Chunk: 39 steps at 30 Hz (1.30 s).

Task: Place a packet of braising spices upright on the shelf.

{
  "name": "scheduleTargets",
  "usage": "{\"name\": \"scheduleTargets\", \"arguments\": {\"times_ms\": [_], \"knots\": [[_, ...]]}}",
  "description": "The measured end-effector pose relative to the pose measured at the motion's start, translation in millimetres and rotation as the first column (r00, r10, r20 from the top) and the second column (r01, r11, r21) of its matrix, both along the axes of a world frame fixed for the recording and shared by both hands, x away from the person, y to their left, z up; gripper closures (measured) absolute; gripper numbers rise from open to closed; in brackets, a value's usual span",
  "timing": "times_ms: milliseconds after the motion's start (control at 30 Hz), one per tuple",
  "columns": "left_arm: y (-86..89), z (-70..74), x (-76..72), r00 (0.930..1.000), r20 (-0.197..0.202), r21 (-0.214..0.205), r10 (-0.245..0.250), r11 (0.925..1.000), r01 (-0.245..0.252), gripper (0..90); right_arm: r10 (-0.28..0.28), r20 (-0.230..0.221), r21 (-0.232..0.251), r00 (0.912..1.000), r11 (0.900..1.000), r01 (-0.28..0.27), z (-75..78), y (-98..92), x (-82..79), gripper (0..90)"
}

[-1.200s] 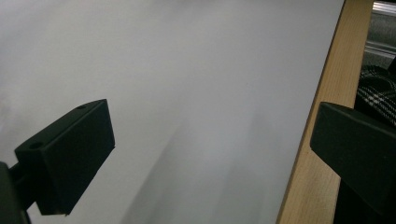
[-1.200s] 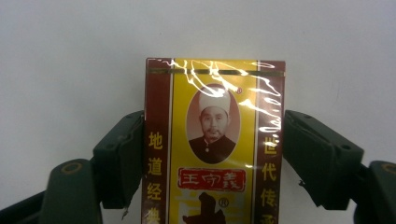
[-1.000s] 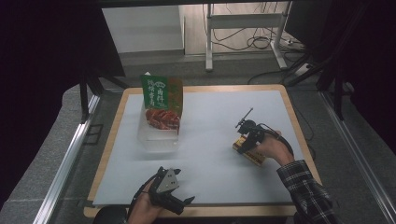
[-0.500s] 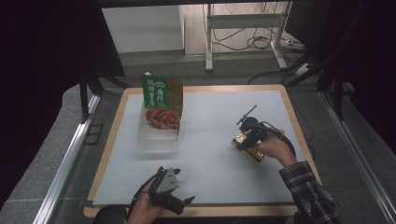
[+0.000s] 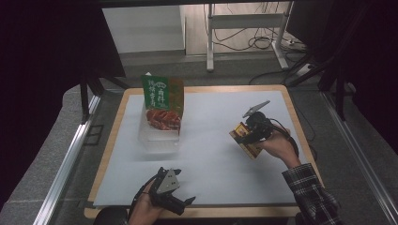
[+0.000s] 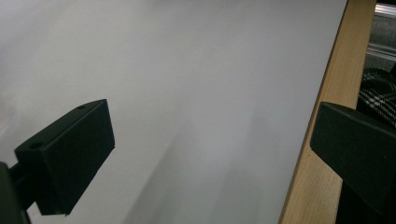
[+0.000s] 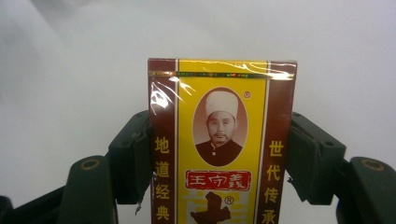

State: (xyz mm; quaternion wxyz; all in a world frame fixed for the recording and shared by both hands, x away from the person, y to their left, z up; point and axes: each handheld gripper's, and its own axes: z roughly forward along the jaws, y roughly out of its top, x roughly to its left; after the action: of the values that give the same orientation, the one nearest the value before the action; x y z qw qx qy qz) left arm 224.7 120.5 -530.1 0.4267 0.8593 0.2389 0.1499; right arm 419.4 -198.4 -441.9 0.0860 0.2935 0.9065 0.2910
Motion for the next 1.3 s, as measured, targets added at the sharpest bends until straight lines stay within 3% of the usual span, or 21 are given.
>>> {"name": "scheduleTargets", "arguments": {"times_ms": [233, 467, 900, 1300], "knots": [[0.1, 0.1, 0.0, 1.0, 0.001, 0.0, 0.001, 1.0, -0.001, 0.0, 0.006, 0.075, 0.078, 0.9971, 0.9969, -0.012, 13.6, 0.9, -4.2, 32.1], [0.4, 0.3, -0.1, 1.0, 0.004, -0.003, 0.002, 1.0, -0.002, 0.0, 0.012, 0.14, 0.168, 0.9901, 0.9851, -0.036, 23.4, 3.5, -7.4, 32.1], [0.7, 0.6, -0.4, 1.0, 0.007, -0.004, 0.003, 1.0, -0.003, 0.0, 0.032, 0.226, 0.24, 0.9737, 0.9667, -0.088, 33.5, 19.6, -10.4, 32.1], [1.0, 1.0, -0.6, 1.0, 0.009, -0.006, 0.003, 1.0, -0.003, 0.0, 0.049, 0.261, 0.311, 0.964, 0.9413, -0.132, 41.3, 41.5, -10.5, 32.1]]}}
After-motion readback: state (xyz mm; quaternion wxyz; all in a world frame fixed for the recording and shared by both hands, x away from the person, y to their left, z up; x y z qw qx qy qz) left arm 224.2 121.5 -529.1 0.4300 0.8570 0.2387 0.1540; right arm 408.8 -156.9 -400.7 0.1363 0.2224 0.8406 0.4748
